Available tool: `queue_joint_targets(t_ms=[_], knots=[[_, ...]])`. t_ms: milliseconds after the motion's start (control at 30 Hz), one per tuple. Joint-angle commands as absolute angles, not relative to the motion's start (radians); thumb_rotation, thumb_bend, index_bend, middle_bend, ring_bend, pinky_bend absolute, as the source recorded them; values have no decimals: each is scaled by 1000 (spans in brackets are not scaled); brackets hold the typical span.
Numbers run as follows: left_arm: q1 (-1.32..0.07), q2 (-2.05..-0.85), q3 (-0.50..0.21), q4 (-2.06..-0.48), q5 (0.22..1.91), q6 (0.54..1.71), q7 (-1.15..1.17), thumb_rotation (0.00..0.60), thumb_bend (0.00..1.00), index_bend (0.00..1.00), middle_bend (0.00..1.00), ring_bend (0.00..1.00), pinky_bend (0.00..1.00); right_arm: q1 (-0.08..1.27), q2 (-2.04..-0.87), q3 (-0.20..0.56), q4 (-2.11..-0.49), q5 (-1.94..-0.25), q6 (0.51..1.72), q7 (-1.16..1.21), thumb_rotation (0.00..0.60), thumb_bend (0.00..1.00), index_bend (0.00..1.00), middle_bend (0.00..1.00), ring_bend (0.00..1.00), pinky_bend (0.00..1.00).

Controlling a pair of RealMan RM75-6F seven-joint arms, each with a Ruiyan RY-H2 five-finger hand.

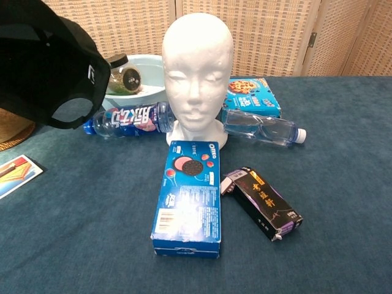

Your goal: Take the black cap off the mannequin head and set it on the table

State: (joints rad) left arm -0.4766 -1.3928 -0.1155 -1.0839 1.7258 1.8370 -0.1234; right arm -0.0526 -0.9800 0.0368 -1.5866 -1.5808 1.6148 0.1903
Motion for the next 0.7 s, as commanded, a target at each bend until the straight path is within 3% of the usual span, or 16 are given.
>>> queue_joint_targets(t_ms=[33,700], knots=[[-463,-1398,-98,-1064,1734,1832,-135,600,438,576,1000,989,1000,-52,-979,36,-1590,-1583,1615,188,600,306,224,267,170,165],[-441,-1576,37,-701,1828,1780,-192,600,436,581,1000,992,1000,-54,-971,34,-1606,-1585,1626,177,600,306,224,267,170,165]])
